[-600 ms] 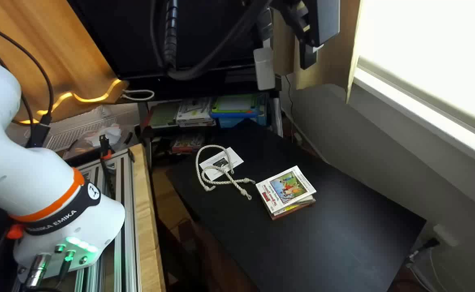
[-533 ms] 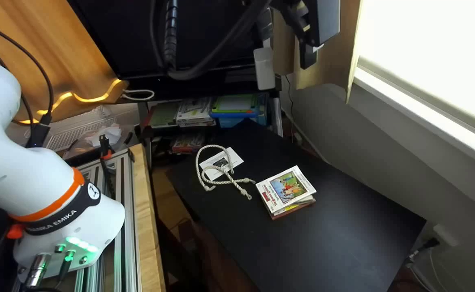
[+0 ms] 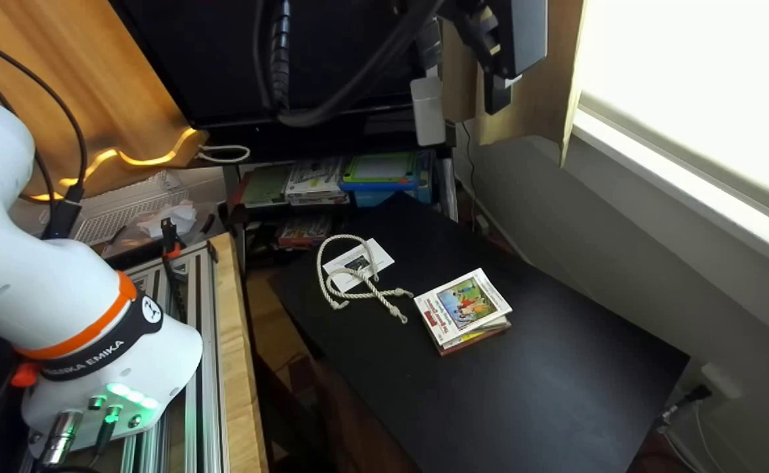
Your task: Place the top two books on the left side of the table
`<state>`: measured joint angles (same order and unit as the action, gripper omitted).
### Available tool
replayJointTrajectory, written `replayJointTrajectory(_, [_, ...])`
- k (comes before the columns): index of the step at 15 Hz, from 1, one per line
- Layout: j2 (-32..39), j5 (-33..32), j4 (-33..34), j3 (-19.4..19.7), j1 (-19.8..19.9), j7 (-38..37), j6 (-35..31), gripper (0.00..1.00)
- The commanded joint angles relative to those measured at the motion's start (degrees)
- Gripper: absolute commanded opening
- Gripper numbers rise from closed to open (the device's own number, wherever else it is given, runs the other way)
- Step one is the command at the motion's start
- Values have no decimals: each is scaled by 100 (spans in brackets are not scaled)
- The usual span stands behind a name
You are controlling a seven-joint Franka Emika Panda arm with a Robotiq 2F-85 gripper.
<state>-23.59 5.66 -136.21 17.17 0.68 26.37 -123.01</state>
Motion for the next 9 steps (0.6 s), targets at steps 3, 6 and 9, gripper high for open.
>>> replayJointTrajectory(3, [1523,-437,406,-934,70,-1367,-481,100])
replayJointTrajectory(6, [2470,-1253,724,-1399,94,-2729,-981,100])
replayJointTrajectory(9, [3309,-2119,1086,-1556,-111,-4082,-1200,100])
